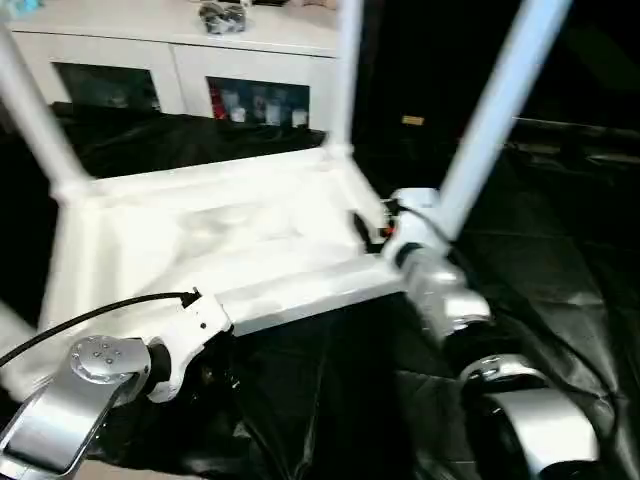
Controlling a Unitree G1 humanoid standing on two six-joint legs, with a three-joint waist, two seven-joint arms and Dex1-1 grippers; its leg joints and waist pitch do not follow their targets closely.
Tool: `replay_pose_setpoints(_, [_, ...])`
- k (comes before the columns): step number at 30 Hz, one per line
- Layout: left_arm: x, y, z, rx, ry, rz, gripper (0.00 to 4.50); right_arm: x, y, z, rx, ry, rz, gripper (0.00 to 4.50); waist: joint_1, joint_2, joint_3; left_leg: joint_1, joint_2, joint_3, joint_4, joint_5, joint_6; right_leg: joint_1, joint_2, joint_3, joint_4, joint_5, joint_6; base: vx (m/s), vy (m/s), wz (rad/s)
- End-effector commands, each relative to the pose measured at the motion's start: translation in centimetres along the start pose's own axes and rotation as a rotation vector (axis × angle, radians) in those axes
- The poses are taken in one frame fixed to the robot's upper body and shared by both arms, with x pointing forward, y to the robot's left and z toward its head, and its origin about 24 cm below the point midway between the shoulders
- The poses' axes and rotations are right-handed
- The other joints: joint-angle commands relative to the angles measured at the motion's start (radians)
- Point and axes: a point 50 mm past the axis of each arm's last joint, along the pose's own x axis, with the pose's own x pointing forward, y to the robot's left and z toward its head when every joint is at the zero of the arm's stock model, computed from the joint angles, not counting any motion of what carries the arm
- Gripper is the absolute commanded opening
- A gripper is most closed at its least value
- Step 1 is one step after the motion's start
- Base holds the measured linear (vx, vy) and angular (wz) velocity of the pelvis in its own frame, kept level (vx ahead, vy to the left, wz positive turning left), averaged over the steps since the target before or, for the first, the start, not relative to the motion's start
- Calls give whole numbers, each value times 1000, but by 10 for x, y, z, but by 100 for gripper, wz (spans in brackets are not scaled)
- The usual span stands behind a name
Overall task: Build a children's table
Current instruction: Rotate leg to tighten, then rotate table base
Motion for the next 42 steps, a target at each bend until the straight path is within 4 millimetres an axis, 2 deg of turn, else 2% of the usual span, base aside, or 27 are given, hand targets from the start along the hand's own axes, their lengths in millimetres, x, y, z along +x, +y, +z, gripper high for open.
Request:
replay_pose_setpoints(1, [1,8,5,33,-5,58,294,-3,-26,14,3,-47,-96,372,-9,20,-63,29,51,-19,-75,-277,-50,27,-80,56,-72,-242,-164,0,0,0])
replay_pose_setpoints(3, [5,10,9,44,-18,72,294,-4,-37,19,-10,-57,-126,372,-8,19,-65,29,51,-18,-73,-274,-48,27,-80,56,-71,-238,-166,0,0,0])
replay_pose_setpoints(4, [8,10,11,47,-28,81,294,-5,-41,21,-20,-63,-137,372,-8,17,-66,22,49,-19,-72,-248,-41,34,-81,55,-68,-220,-168,0,0,0])
replay_pose_setpoints(6, [11,11,15,54,-43,93,294,-6,-48,24,-38,-68,-150,372,-8,16,-67,21,49,-18,-70,-231,-36,34,-79,54,-67,-204,-170,0,0,0])
replay_pose_setpoints(7, [19,12,24,67,-81,117,294,-10,-61,31,-74,-80,-175,372,-8,16,-69,17,48,-18,-68,-207,-28,38,-78,53,-64,-177,-177,0,0,0])
replay_pose_setpoints(8, [20,11,26,70,-89,121,294,-11,-63,32,-79,-81,-181,372,-5,16,-70,21,49,-16,-65,-205,-27,35,-78,53,-65,-169,-181,0,0,0])
replay_pose_setpoints(10, [27,11,35,74,-132,138,294,-15,-76,37,-106,-86,-208,372,-3,14,-74,12,48,-17,-61,-163,-14,43,-78,51,-56,-107,-195,0,0,0])
replay_pose_setpoints(12, [31,10,40,76,-158,145,294,-18,-85,40,-122,-89,-223,372,1,13,-79,13,48,-16,-55,-137,0,43,-76,49,-52,-63,-206,0,0,0])
replay_pose_setpoints(13, [32,10,41,81,-169,154,294,-20,-90,42,-135,-89,-233,372,0,13,-80,6,48,-17,-53,-117,9,45,-76,48,-47,-33,-214,0,0,0])
replay_pose_setpoints(19, [34,6,41,93,-251,202,294,-30,-110,47,-176,-93,-262,372,-1,12,-76,6,48,-15,-50,-152,25,44,-76,46,-55,-81,-216,0,0,0])
replay_pose_setpoints(21, [31,4,41,90,-289,216,294,-31,-110,46,-186,-94,-249,372,-4,9,-74,4,49,-16,-52,-169,27,44,-78,46,-59,-113,-213,0,0,0])
replay_pose_setpoints(23, [22,2,39,58,-367,250,294,-29,-101,42,-217,-95,-173,372,-7,17,-74,4,50,-17,-51,-183,25,43,-79,45,-62,-127,-214,0,0,0])
replay_pose_setpoints(24, [17,1,38,38,-410,268,294,-28,-95,40,-232,-97,-126,372,-10,13,-73,2,52,-17,-52,-185,26,44,-79,45,-63,-126,-215,0,0,0])
replay_pose_setpoints(25, [13,1,37,26,-437,280,294,-27,-91,38,-241,-99,-94,372,-13,14,-74,2,52,-18,-53,-185,31,44,-77,44,-61,-118,-220,0,0,0])
replay_pose_setpoints(27, [2,-1,34,-26,-502,301,323,-27,-81,33,-238,-104,-14,372,-17,15,-71,1,53,-18,-54,-205,39,43,-76,43,-65,-137,-222,0,0,0])
replay_pose_setpoints(28, [-5,-2,32,-46,-543,338,323,-28,-75,29,-238,-106,33,372,-16,17,-71,2,55,-20,-55,-212,39,43,-79,44,-66,-147,-222,0,0,0])
replay_pose_setpoints(30, [-15,-3,30,-58,-597,388,343,-29,-68,24,-239,-108,86,372,-20,14,-66,0,58,-22,-60,-242,38,44,-79,44,-71,-188,-212,0,0,0])
replay_pose_setpoints(31, [-20,-5,27,-70,-639,430,354,-34,-62,18,-229,-118,146,372,-20,17,-66,8,57,-21,-60,-266,35,36,-75,44,-76,-228,-205,0,0,0])
replay_pose_setpoints(32, [-23,-8,25,-75,-662,458,363,-37,-58,14,-223,-124,182,372,-18,19,-64,6,56,-21,-62,-273,38,37,-73,45,-79,-236,-197,0,0,0])
replay_pose_setpoints(33, [-25,-9,23,-79,-674,467,366,-38,-56,12,-218,-126,203,372,-17,21,-61,5,62,-23,-66,-286,35,37,-77,46,-83,-248,-181,0,0,0])
replay_pose_setpoints(35, [-32,-14,16,-90,-704,545,383,-47,-49,4,-213,-125,284,372,-16,24,-62,8,62,-25,-69,-309,33,33,-73,46,-86,-276,-163,0,0,0])
replay_pose_setpoints(39, [-38,-19,9,-99,-723,620,409,-56,-44,-3,-219,-120,347,372,-14,27,-59,8,62,-27,-73,-340,24,31,-74,47,-95,-319,-142,0,0,0])
replay_pose_setpoints(41, [-44,-25,-2,-149,-776,738,419,-69,-41,-10,-216,-103,397,372,-15,26,-54,5,62,-28,-75,-350,21,33,-73,48,-100,-330,-130,0,0,0])
replay_pose_setpoints(42, [-46,-25,-8,-175,-791,793,419,-73,-42,-12,-214,-97,404,372,-14,26,-55,8,64,-29,-76,-360,16,31,-76,49,-101,-341,-123,0,0,0])
